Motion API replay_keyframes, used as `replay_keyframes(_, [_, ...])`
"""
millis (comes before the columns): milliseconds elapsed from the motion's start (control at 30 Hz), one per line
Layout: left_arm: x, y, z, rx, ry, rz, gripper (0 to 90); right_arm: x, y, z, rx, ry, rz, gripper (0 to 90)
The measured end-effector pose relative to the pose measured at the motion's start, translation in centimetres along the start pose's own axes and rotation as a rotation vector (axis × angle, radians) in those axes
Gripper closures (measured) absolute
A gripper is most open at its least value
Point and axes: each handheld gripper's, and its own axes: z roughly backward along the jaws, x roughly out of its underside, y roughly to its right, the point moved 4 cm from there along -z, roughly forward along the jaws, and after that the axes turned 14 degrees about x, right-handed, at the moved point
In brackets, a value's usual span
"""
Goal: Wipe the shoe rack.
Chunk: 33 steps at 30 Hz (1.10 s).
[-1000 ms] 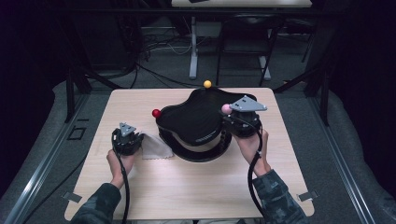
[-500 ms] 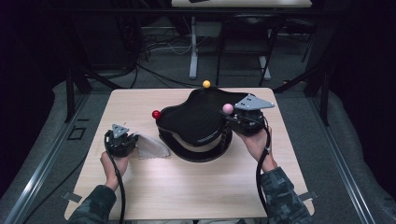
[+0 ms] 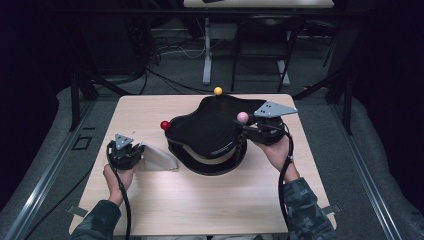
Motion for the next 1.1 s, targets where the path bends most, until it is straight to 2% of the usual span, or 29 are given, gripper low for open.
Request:
replay_keyframes(200, [0.0, -0.5, 1.4, -0.008, 0.025, 0.015, 82.7, -0.2, -0.4, -0.2, -0.057, 0.005, 0.019, 61.1])
replay_keyframes(367, [0.3, -1.1, 2.8, -0.024, 0.043, 0.026, 82.6, -0.2, 0.1, -0.2, -0.07, -0.005, 0.022, 60.8])
replay_keyframes(467, [0.4, -1.4, 3.2, -0.029, 0.045, 0.034, 82.6, -0.3, 0.1, 0.0, -0.008, -0.032, 0.022, 60.2])
replay_keyframes(533, [0.5, -1.5, 3.4, -0.033, 0.05, 0.037, 82.6, -0.4, -0.2, 0.0, 0.036, -0.043, 0.001, 58.2])
replay_keyframes(600, [0.5, -1.5, 3.4, -0.033, 0.05, 0.036, 82.6, -0.6, -0.5, 0.1, 0.119, -0.063, -0.016, 53.1])
replay_keyframes(633, [0.5, -1.5, 3.4, -0.031, 0.049, 0.035, 82.6, -0.7, -0.7, 0.1, 0.136, -0.066, -0.027, 51.4])
replay_keyframes(800, [0.5, -1.3, 3.3, -0.026, 0.044, 0.028, 82.6, -0.8, -1.4, 0.3, 0.235, -0.079, -0.01, 53.9])
replay_keyframes(900, [0.5, -1.2, 3.3, -0.024, 0.046, 0.028, 82.6, -0.9, -1.9, 0.3, 0.257, -0.086, -0.004, 58.6])
replay_keyframes(933, [0.5, -1.2, 3.3, -0.024, 0.045, 0.027, 82.6, -0.9, -2.0, 0.3, 0.282, -0.086, 0.004, 59.0])
replay_keyframes(1100, [0.5, -1.1, 3.2, -0.022, 0.039, 0.026, 82.6, -0.9, -2.0, 0.2, 0.294, -0.087, 0.014, 60.2])
